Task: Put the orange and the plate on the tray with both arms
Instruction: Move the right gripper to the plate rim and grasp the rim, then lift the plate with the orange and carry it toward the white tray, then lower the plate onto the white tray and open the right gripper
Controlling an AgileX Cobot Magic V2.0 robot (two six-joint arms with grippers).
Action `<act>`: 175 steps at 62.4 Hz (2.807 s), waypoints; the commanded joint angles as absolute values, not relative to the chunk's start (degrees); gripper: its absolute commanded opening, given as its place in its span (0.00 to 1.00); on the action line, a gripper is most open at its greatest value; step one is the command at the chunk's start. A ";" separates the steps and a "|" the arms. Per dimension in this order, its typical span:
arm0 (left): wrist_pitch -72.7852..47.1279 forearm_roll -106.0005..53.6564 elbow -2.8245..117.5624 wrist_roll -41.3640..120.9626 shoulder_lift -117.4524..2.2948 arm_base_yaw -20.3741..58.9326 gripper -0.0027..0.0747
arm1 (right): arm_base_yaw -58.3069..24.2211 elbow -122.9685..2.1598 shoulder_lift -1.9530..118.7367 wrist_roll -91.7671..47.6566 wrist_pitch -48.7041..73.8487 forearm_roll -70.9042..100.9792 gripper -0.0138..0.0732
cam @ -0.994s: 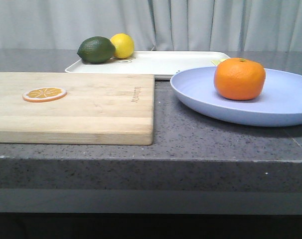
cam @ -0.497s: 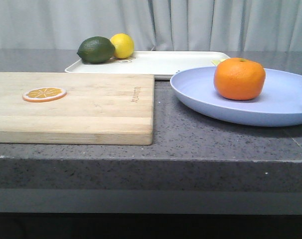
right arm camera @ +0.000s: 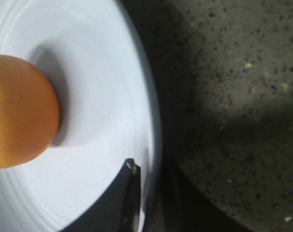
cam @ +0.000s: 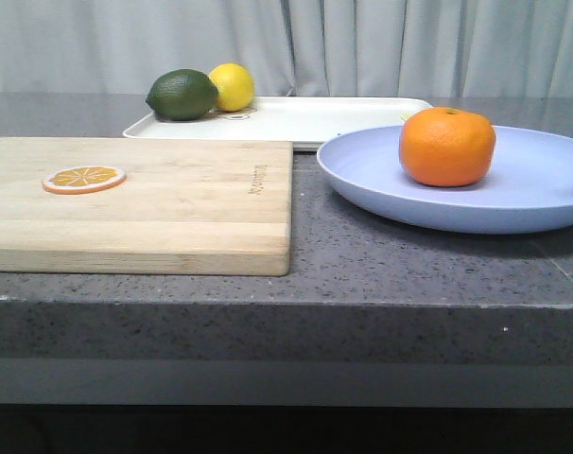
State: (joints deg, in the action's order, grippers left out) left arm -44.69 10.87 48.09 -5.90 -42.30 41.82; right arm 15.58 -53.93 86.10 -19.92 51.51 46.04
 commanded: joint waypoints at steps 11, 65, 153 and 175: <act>-40.56 11.39 49.44 -6.40 -42.29 41.56 0.86 | 15.48 -55.57 84.42 -20.67 51.11 48.76 0.09; -40.53 11.39 49.44 -6.40 -42.29 41.56 0.86 | 10.85 -74.28 90.57 -12.97 54.89 51.47 0.08; -41.12 11.39 49.44 -6.40 -42.29 41.56 0.86 | -0.04 -118.64 123.08 9.23 52.82 48.84 0.65; -41.33 11.39 49.44 -6.40 -42.29 41.56 0.86 | 0.69 -118.64 111.06 9.18 53.96 28.99 0.65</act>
State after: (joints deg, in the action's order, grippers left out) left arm -44.79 10.87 48.09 -6.00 -42.30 41.82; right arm 0.54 -116.71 119.22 9.30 54.72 33.88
